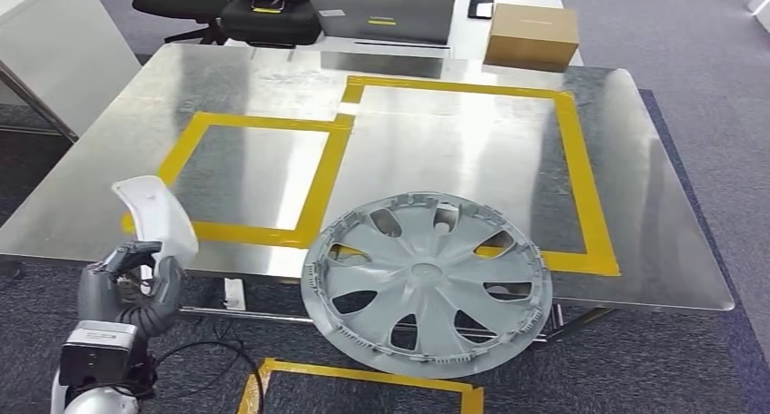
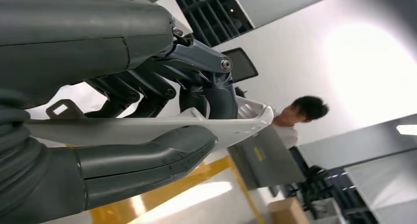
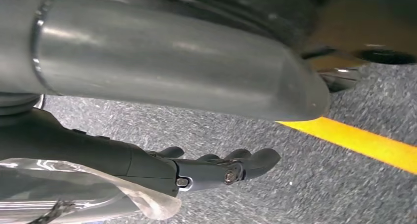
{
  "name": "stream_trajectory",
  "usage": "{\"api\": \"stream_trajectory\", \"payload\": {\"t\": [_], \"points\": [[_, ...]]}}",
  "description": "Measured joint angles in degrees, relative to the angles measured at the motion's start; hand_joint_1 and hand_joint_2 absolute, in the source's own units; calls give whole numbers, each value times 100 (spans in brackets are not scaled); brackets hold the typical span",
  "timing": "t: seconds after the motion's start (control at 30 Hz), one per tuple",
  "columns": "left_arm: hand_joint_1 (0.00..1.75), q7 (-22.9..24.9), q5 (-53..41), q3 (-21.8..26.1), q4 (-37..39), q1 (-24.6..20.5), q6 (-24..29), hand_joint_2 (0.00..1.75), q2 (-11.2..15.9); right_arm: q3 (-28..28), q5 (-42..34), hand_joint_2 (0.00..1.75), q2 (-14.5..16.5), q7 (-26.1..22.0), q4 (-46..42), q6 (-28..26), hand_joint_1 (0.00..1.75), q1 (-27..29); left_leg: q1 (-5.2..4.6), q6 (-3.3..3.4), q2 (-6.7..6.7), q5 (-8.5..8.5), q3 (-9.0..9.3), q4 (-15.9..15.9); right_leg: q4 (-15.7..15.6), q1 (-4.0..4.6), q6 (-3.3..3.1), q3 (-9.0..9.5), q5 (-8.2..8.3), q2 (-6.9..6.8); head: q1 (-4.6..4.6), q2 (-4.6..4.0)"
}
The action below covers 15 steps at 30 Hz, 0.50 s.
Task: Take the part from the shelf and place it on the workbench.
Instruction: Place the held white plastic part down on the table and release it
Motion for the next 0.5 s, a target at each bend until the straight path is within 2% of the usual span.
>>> {"api": "stream_trajectory", "payload": {"t": [0.03, 0.07, 0.13, 0.17, 0.2, 0.27, 0.33, 0.37, 0.43, 0.5], "points": [[175, 69, -96, -3, 55, -9, -79, 175, 49, 0, 10, 0, -8, -6, 0, 8, 0, 4, -9, 7, -3, -21, 22, 0, 149, 3, -9, -157, 59, 0, -1, 0], [175, 138, -179, -4, 110, -22, -156, 175, 95, 0, 19, 0, -15, -13, 1, 20, 0, 7, -18, 9, -9, -47, 56, 0, 69, 6, -25, -202, 242, 0, -1, 0], [175, 247, -319, 5, 215, -68, -299, 175, 185, 0, 38, 0, -35, -24, 1, 47, 0, 5, -30, -5, -20, -108, 142, 0, -618, 21, -89, -1, 787, 2, -1, 0], [175, 275, -368, 16, 271, -105, -352, 175, 225, 1, 49, 0, -49, -25, 1, 60, 0, -1, -44, -25, -24, -138, 170, 9, -964, 33, -119, 143, 972, 3, -5, 0], [175, 291, -406, 30, 327, -144, -392, 175, 262, 1, 59, 0, -59, -26, 1, 69, 0, -8, -49, -51, -27, -156, 178, 16, -1203, 45, -144, 245, 1066, 6, -10, 0], [175, 305, -469, 57, 442, -232, -461, 175, 328, 3, 75, 0, -75, -28, 2, 81, 0, -12, -52, -108, -32, -158, 168, 10, -1342, 66, -166, 316, 1064, 13, -22, 0], [175, 311, -536, 72, 543, -320, -518, 175, 386, 4, 93, 0, -90, -29, 2, 87, 0, -6, -45, -167, -29, -181, 167, 14, -1396, 43, -196, 335, 1075, 13, -26, 0], [175, 317, -587, 78, 600, -372, -547, 175, 421, 6, 104, 0, -99, -30, 2, 89, 0, -8, -44, -199, -26, -248, 134, 111, -1426, 26, -221, 358, 1082, 8, -33, 0], [175, 352, -715, 102, 736, -489, -604, 175, 501, 9, 127, 0, -111, -31, 2, 92, 0, -22, -25, -261, -17, -521, -109, 652, -1465, 7, -269, 406, 1083, -3, -45, 0], [175, 415, -863, 148, 899, -595, -652, 175, 593, 12, 148, 0, -118, -31, 2, 100, 0, -28, -3, -304, -17, -773, -479, 1365, -1467, 6, -295, 433, 1064, -7, -46, 0]]}}
